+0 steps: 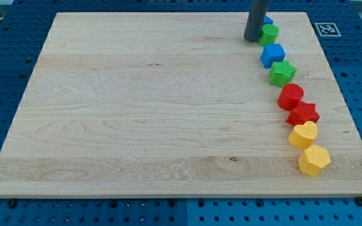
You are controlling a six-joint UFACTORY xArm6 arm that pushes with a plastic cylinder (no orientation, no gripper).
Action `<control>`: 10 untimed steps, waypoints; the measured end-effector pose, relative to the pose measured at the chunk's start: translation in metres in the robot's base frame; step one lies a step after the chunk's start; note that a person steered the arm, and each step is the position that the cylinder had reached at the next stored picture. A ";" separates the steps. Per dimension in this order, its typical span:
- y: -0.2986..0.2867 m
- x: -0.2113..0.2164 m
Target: Push the blue cube slightly right
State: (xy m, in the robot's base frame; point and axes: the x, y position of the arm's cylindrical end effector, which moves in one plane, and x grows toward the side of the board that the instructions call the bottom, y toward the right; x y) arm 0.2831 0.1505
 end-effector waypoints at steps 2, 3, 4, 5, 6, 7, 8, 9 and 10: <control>-0.030 0.020; -0.036 0.044; -0.035 0.060; -0.035 0.069; -0.034 0.070; -0.027 0.070; -0.016 0.070; -0.010 0.070; -0.007 0.070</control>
State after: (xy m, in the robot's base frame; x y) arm 0.3530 0.1430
